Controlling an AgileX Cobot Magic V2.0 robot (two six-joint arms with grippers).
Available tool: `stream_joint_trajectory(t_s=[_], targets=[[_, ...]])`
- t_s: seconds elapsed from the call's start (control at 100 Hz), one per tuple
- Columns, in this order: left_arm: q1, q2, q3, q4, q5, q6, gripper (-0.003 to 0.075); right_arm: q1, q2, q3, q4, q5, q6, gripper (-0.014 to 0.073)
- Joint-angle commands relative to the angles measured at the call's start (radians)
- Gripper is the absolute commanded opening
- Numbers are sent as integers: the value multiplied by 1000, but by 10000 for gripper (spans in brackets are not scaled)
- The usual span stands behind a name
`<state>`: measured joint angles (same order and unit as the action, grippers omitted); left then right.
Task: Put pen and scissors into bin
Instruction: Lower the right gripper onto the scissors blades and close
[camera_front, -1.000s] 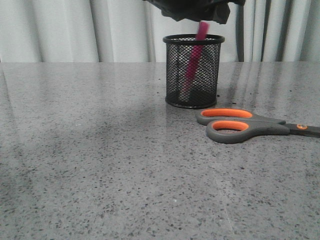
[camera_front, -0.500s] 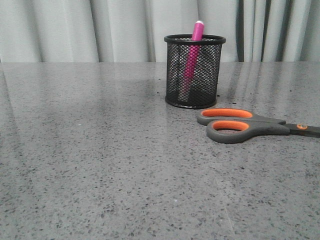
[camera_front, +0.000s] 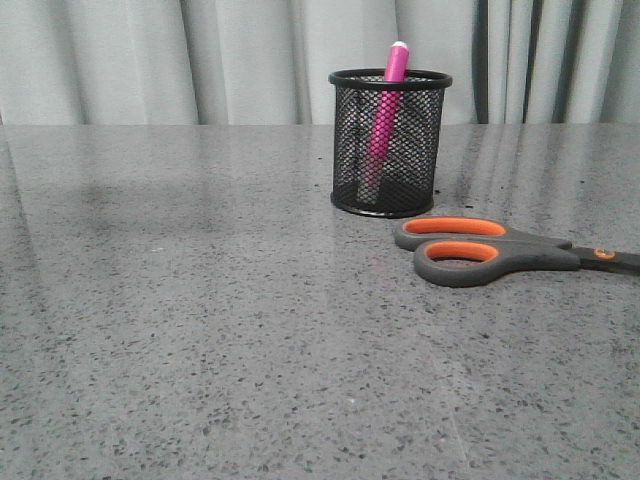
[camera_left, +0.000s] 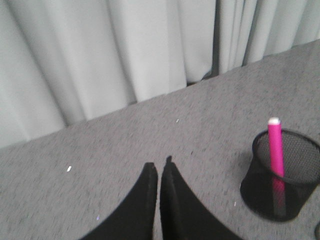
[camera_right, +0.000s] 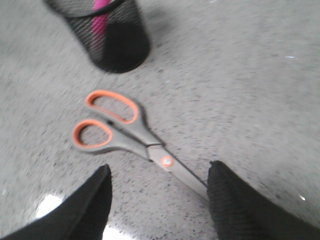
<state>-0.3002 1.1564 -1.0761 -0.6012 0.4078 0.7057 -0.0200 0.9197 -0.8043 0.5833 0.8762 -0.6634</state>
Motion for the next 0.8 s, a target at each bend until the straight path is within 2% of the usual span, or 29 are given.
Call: stream_joint_trajectory(t_s=[0.0, 0.09, 0.2, 0.48, 0.79], targets=[[30, -95, 56, -19, -65, -4, -19, 27, 64, -88, 39, 42, -103, 381], [58, -167, 131, -19, -88, -4, -19, 63, 135, -145, -1, 107, -159, 381], [85, -238, 203, -19, -120, -4, -19, 124, 212, -201, -102, 151, -164, 381], [91, -287, 265, -19, -162, -4, -19, 297, 345, -242, -328, 131, -167, 381], [91, -287, 265, -28, -166, -4, -19, 319, 441, -242, -357, 62, -209, 381]])
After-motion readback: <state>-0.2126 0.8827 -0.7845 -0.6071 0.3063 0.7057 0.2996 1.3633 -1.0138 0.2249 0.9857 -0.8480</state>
